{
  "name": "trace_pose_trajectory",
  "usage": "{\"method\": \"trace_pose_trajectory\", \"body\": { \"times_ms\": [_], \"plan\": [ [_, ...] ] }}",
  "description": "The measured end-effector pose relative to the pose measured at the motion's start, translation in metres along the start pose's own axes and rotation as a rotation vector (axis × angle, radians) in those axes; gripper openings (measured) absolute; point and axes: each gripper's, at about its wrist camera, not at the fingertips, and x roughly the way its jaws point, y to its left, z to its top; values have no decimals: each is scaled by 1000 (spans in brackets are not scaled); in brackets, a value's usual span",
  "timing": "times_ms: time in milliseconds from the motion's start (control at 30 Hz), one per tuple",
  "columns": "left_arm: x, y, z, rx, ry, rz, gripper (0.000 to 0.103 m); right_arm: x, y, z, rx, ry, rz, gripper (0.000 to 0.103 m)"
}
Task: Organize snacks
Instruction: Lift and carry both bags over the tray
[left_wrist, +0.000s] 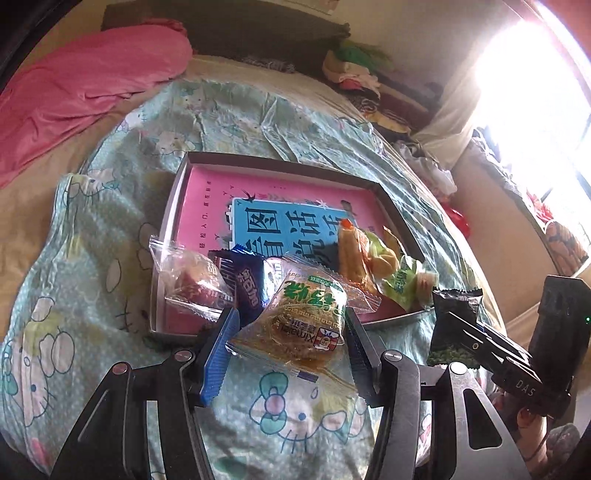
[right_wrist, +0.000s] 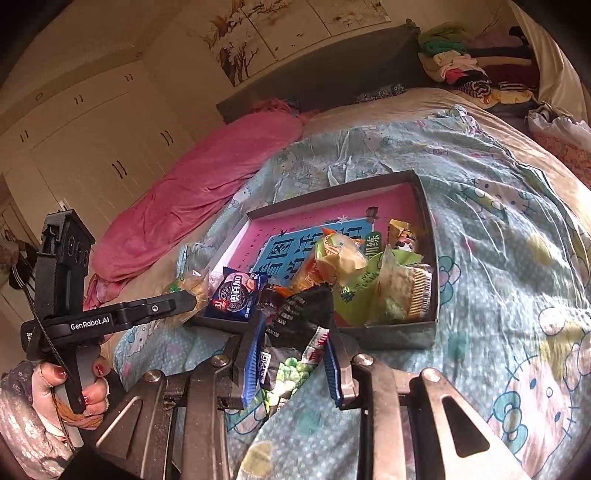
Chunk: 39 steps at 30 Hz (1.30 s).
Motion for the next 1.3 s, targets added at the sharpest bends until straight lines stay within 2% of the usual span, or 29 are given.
{"method": "trace_pose_trajectory", "body": {
  "times_ms": [367, 733, 1000, 1300],
  "plan": [
    [13, -11, 10, 10, -12, 30, 58, 9, -2, 14, 2, -25, -7, 30],
    [30, -30, 20, 44, -10, 45, 58, 12, -7, 23, -12, -49, -54, 30],
    [43, -41, 24, 77, -12, 79, 58, 17, -13, 27, -22, -60, -135, 30],
    [60, -43, 22, 100, 15, 123, 58, 34, -17, 30, -47, -35, -172, 30]
  ]
}}
